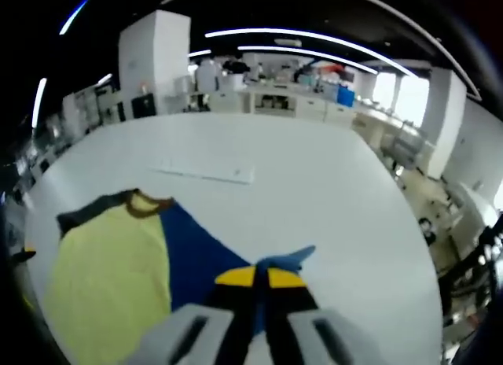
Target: Fold the garment on the visible template until the final outline fits inside the template.
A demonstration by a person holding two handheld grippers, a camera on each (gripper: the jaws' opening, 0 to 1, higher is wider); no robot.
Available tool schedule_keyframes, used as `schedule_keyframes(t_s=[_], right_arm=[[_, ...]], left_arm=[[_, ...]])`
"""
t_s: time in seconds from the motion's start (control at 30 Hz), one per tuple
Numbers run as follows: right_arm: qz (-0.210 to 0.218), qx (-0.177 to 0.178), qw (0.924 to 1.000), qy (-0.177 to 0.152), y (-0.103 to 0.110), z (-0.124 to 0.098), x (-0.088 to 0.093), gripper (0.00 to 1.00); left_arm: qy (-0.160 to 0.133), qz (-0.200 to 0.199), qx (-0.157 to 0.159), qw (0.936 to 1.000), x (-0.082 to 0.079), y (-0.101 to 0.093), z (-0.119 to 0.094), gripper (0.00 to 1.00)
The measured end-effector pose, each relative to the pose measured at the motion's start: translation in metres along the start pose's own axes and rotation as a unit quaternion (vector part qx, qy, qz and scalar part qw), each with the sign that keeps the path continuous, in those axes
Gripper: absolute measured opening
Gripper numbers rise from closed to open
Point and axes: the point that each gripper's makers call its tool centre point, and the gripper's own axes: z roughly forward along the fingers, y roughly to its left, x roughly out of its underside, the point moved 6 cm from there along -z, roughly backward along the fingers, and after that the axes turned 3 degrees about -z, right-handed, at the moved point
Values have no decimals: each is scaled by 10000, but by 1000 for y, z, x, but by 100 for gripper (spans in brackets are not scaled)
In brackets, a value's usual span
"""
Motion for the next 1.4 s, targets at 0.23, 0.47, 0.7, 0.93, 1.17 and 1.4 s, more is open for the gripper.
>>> schedule_keyframes(t_s=[0.23,0.47,0.7,0.93,1.17,1.4], right_arm=[[-184,-143,9997,-24,27,3,-13,0],[-376,-310,9988,-42,43,12,-26,0],[-659,-513,9965,-76,66,19,-42,0],[-888,-650,9939,-80,83,29,-52,0],[-1038,-904,9902,-230,111,30,-59,0],[-1463,-1054,9831,-331,134,39,-67,0]], left_arm=[[60,42,54,10000,1,-2,2,99],[70,62,114,9999,1,-3,2,99],[35,22,85,10000,0,-1,1,99],[-7,-18,51,10000,-1,1,0,99],[-5,-33,47,10000,-1,1,0,98],[-110,-99,13,9999,-3,2,-1,98]])
